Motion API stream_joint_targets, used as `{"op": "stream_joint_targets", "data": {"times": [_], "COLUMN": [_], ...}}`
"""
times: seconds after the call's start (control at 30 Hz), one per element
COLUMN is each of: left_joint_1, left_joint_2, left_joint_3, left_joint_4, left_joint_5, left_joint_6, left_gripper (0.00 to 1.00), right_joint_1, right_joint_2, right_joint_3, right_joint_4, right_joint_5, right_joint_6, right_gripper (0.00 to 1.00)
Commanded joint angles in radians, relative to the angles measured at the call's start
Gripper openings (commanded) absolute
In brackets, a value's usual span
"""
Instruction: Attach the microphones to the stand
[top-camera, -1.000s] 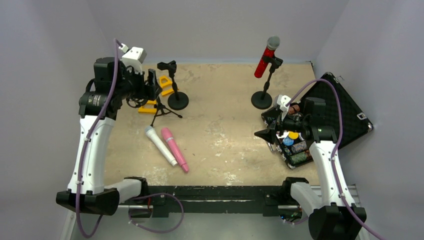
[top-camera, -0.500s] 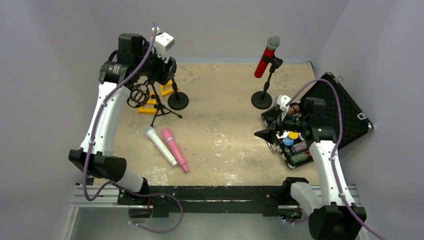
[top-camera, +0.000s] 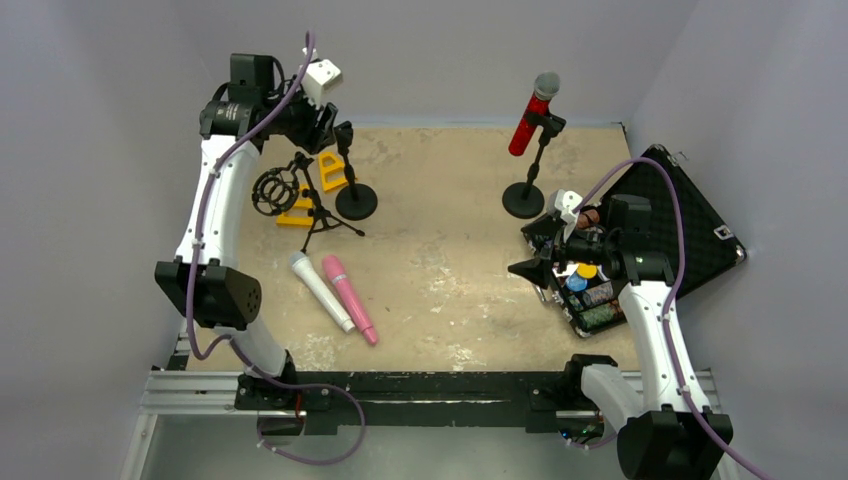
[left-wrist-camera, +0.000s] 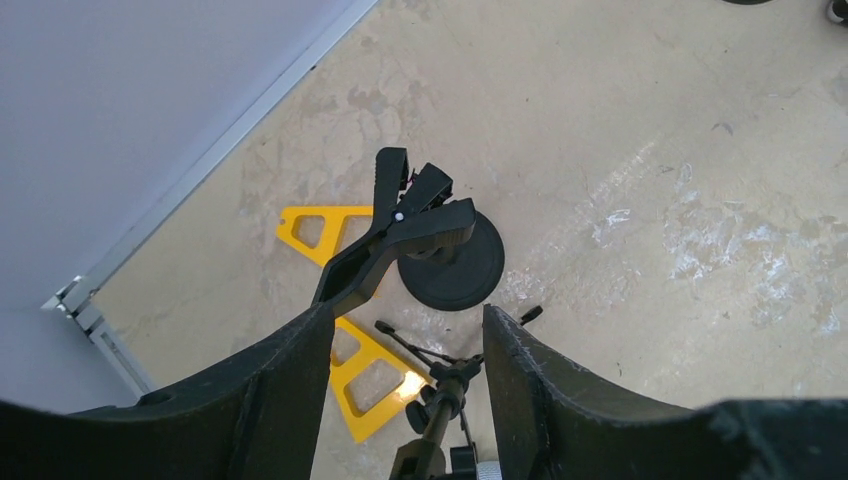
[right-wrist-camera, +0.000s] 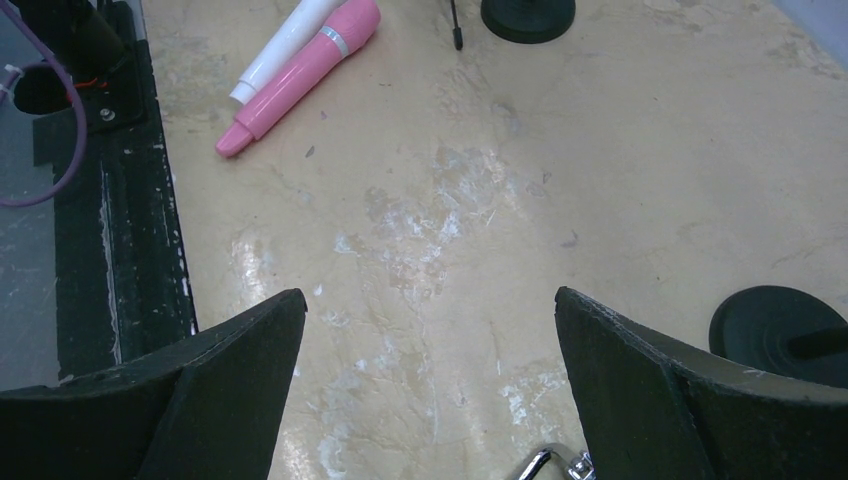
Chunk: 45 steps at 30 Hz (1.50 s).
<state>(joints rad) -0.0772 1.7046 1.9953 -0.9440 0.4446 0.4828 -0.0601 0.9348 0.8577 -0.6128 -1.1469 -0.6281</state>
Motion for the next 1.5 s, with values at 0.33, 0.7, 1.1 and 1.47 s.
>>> {"op": "stream_joint_targets", "data": {"times": [0.33,0.7,1.1,1.47], "left_joint_1": [0.103,0.098,-0.104,-0.365], "left_joint_2": [0.122,0.151,0.036,-0.316], "left_joint_3": [0.045,0.020,-0.113,-0.521], "left_joint_4": [0.074,0.123,0.221,0.479], "left_joint_5": [0.287,0.348,0.274,0.158], "left_joint_6": [0.032,-0.014,-0.054,-0.152], "left_gripper": [0.56,0.09,0.00,0.00], "right_joint_1": [-0.004,-0.005,-0.005,-0.005], "right_joint_2": [-0.008,0.004,-0.013,-0.021], "right_joint_3": [-0.002,0.004,0.007,0.006], "right_joint_4": [0.003,0.004,-0.007,-0.011], "right_joint_5": [-0.040,-0.034,-0.028,-0.040], "right_joint_6": [-0.004,-0.004,-0.014,-0.019], "right_gripper": [0.99,0.99,0.99,0.99]}}
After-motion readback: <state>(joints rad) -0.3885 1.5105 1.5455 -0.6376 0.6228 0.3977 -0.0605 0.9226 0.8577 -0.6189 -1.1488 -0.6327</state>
